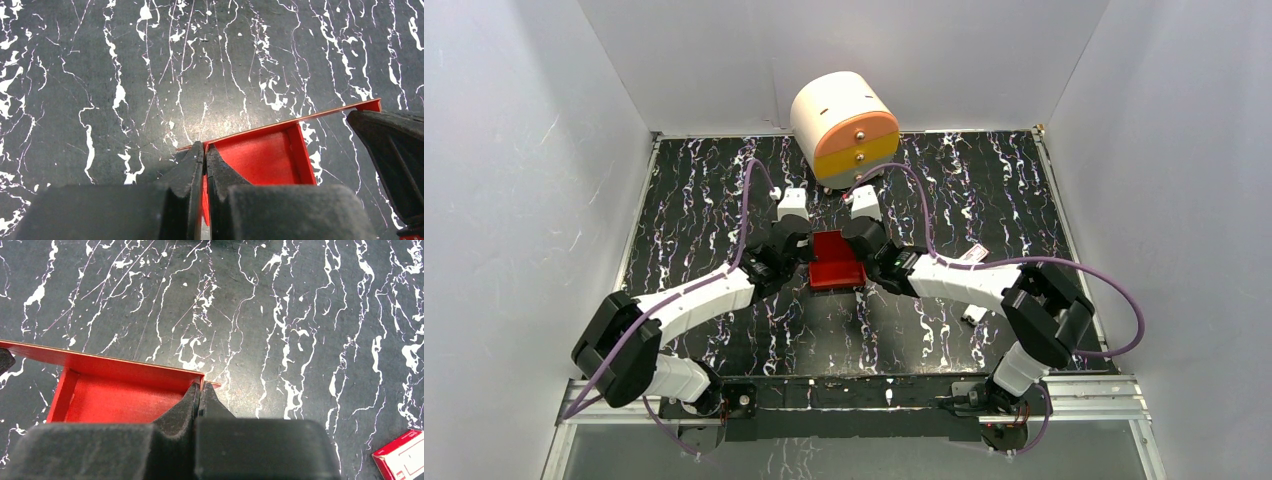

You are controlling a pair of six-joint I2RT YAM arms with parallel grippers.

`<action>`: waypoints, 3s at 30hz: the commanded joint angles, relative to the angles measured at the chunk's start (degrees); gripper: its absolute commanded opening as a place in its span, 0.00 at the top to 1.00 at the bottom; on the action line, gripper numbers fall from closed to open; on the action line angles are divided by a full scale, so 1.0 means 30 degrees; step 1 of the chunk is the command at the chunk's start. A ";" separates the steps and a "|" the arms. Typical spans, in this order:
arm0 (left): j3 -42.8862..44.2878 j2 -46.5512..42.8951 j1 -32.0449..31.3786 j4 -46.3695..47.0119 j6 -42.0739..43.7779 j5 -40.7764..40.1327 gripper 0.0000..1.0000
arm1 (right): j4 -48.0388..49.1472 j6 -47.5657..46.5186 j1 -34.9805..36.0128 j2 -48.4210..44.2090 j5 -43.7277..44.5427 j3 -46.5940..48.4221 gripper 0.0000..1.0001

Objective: Fold the paper box

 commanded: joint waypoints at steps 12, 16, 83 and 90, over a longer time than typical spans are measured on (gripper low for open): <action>-0.0798 -0.1372 -0.0261 0.1918 0.1267 0.0339 0.87 | -0.0065 -0.3046 0.0231 -0.0258 -0.2350 0.1199 0.83; -0.0416 -0.1712 -0.0141 0.1033 0.2300 0.1116 0.73 | -0.0424 -0.4557 0.0070 -0.0327 -0.3914 0.1323 0.76; -0.1394 0.1042 0.8665 0.0848 1.4409 2.0816 0.78 | 0.1350 -1.6281 -0.8307 0.2668 -2.7489 0.1315 0.77; -0.1071 0.1463 0.8653 0.0617 1.4291 2.1297 0.96 | 0.0717 -1.6386 -0.8285 0.2722 -2.7520 0.1563 0.94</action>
